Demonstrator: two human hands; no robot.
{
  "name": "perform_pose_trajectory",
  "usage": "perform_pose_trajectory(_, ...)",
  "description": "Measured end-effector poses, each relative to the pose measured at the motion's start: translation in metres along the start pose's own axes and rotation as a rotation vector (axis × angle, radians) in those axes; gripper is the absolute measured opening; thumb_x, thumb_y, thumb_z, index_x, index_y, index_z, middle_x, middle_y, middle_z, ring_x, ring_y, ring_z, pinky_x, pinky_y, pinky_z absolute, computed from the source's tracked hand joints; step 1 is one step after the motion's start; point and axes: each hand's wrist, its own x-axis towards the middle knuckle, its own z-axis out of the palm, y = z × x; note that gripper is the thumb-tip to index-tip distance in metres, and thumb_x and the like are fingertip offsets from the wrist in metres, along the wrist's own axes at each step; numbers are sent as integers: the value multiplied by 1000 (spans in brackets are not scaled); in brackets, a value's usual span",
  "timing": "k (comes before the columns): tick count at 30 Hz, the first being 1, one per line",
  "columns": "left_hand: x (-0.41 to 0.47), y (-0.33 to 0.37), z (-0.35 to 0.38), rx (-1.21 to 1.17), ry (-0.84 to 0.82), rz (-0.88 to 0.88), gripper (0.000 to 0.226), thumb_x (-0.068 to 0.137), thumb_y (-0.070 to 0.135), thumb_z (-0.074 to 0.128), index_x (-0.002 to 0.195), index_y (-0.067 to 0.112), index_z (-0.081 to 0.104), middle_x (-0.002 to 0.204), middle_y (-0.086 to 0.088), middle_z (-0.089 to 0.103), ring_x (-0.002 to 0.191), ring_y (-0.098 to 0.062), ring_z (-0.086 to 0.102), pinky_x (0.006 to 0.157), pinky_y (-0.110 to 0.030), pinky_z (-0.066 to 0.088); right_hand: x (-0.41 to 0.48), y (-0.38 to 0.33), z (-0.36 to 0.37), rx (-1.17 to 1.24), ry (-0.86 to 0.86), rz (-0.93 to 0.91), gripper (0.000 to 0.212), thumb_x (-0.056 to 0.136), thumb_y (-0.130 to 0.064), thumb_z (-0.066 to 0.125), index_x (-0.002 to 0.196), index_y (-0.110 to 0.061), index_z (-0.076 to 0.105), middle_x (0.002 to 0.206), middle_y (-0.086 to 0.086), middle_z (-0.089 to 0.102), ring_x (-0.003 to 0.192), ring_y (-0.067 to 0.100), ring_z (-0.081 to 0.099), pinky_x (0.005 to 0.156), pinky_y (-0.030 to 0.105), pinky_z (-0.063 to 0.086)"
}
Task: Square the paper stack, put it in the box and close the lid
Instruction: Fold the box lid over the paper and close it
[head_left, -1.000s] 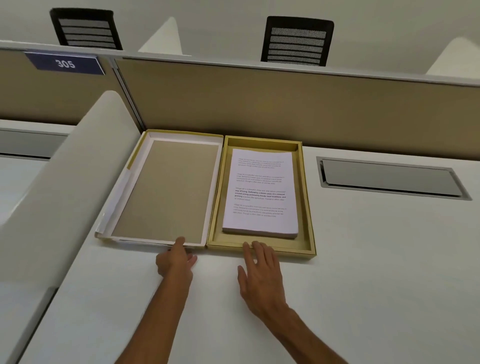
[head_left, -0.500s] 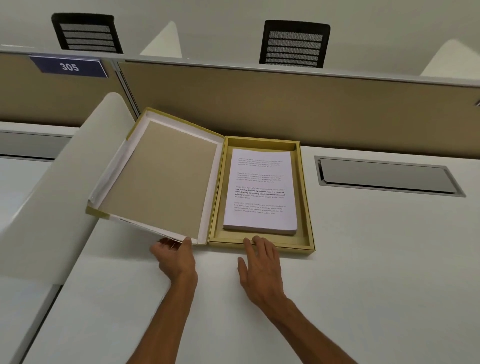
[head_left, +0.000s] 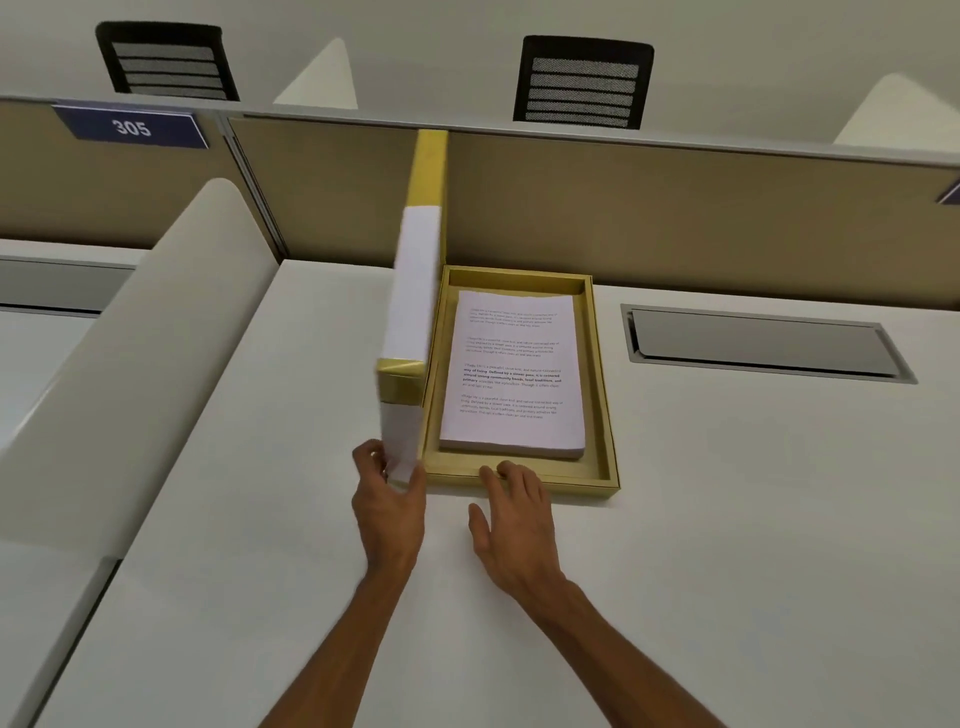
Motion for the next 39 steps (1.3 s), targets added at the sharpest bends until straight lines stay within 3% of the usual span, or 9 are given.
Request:
perform_pose_trajectory(3,-5,1,5,54,-51,89,67,85,21,75,142,20,41,134,-8,62,117,-29,63,100,-43,51,1,1,-10,186,-87,46,51,91,-44,55,135,-19,56,141,2,53,132,21,45,110,34,37)
perform_pose_trajectory(6,-9,-3,11,135,-78,195,73,87,17,74,151,19,39,137,-6,61,121,-24,61,101,-38,50,5,2,-26,430,-129,150,57,87,-38,65,139,-20,51,145,-1,49,135,17,41,109,30,36)
perform_pose_trajectory(9,-13,-7,18,295,-80,297,70,80,13,79,144,18,51,134,-8,63,120,-29,62,93,-46,56,7,7,-41,855,-123,322,64,78,-26,79,136,-24,51,135,-5,58,127,12,51,102,26,42)
perform_pose_trajectory(12,-13,-12,26,464,-105,398,71,69,10,86,136,14,61,134,-8,64,118,-30,64,78,-46,61,7,16,-53,1253,30,462,67,71,-20,87,128,-27,53,121,-7,68,113,8,63,93,24,51)
perform_pose_trajectory(16,-13,-13,31,566,-130,463,71,66,7,88,133,13,63,132,-9,64,118,-30,64,72,-43,62,13,35,-62,1450,312,602,64,71,-14,88,124,-22,54,116,2,69,109,19,66,95,38,54)
perform_pose_trajectory(19,-16,-14,37,641,-142,489,73,62,8,91,130,11,65,130,-13,66,116,-32,65,71,-47,63,19,49,-66,1456,393,723,58,76,-23,84,125,-15,54,109,4,72,104,25,69,95,49,55)
perform_pose_trajectory(27,-15,-23,48,685,-174,541,64,62,11,92,123,6,70,124,-20,68,117,-38,64,80,-56,59,20,78,-53,1183,422,923,43,81,-41,77,116,-20,63,99,2,74,87,19,72,81,43,61)
perform_pose_trajectory(32,-13,-30,50,701,-179,583,54,69,7,87,121,7,71,123,-19,69,117,-40,64,81,-56,59,17,92,-47,1032,407,907,36,84,-39,75,112,-18,70,110,6,55,89,15,61,70,21,46)
perform_pose_trajectory(39,-12,-35,53,731,-181,634,49,69,5,87,116,5,73,121,-21,70,114,-41,65,84,-57,58,14,105,-31,886,309,806,23,91,-33,68,97,-13,77,90,13,72,74,18,64,59,20,47)
